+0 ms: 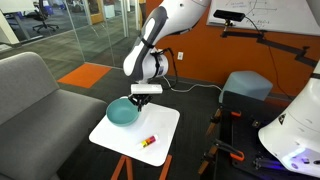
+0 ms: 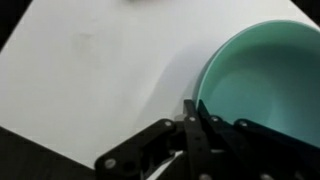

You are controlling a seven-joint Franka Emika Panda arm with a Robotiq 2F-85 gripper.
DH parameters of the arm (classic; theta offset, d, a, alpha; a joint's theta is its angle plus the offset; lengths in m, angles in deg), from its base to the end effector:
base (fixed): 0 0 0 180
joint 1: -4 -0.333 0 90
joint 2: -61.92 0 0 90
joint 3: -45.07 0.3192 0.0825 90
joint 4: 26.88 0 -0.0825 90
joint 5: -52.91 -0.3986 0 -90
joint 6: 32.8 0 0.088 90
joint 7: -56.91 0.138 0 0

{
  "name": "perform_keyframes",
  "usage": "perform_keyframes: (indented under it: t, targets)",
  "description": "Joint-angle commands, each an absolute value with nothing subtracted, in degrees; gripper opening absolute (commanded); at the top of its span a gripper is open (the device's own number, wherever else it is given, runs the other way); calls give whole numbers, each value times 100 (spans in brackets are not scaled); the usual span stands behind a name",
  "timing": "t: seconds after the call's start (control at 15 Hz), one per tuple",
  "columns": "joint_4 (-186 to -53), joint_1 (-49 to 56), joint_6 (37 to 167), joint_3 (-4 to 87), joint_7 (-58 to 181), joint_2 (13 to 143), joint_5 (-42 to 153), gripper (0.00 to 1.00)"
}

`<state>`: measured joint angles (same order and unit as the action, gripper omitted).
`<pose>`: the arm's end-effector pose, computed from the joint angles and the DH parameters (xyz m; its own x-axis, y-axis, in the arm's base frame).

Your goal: Move the bowl to the right front corner of the table

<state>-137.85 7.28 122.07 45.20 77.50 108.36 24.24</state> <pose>0.5954 -0.0428 0.0141 0.6426 -0.7519 -0.1474 -0.7660 -0.6267 -0.1430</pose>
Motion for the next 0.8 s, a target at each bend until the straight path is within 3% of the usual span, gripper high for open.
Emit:
perform_keyframes:
  t: [0.0,0.33,0.73]
  targets:
    - [-15035,1136,12736,4749,7612,10028,1899,1]
    - [-16196,1985,13100,5145,7006,9310,996,1]
    - [-16488,2775,13019,5613,6172,9349,-103,1]
